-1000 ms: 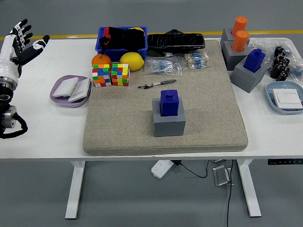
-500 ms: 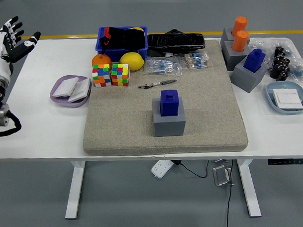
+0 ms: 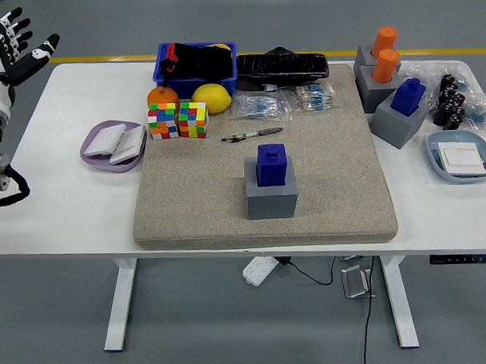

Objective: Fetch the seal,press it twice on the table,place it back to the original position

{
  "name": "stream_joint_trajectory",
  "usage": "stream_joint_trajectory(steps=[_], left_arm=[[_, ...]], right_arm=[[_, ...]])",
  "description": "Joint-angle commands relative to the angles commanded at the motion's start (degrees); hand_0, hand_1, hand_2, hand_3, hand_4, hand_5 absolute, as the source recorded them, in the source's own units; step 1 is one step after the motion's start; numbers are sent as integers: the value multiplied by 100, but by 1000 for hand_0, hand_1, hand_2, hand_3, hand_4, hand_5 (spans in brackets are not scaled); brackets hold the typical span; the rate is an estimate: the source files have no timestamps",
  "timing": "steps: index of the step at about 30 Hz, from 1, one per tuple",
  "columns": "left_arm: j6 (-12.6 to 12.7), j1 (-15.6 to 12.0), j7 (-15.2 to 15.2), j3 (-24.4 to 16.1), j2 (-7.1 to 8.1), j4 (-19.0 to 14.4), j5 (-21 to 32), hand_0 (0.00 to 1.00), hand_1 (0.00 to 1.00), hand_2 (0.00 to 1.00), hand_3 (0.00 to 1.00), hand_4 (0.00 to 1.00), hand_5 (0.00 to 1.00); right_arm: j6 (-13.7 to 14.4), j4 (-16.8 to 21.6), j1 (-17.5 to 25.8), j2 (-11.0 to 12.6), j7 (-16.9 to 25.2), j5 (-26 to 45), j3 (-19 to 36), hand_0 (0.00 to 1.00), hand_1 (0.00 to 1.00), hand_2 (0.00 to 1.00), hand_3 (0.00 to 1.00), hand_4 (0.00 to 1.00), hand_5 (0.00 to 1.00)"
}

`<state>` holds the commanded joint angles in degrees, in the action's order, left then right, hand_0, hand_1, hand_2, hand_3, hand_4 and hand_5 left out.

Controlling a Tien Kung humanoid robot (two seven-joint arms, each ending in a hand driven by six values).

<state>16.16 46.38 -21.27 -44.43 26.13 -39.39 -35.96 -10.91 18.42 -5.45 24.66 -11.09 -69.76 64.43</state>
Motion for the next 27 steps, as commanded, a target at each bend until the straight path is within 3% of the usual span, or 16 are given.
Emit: stream_joint_trajectory(steps=[27], left_arm=[[-3, 27, 23, -5, 22, -137, -53, 896, 876, 904, 931, 803, 286]], right_arm=[[45, 11, -37, -39, -23, 6, 31, 948, 788, 794, 809, 886, 503]])
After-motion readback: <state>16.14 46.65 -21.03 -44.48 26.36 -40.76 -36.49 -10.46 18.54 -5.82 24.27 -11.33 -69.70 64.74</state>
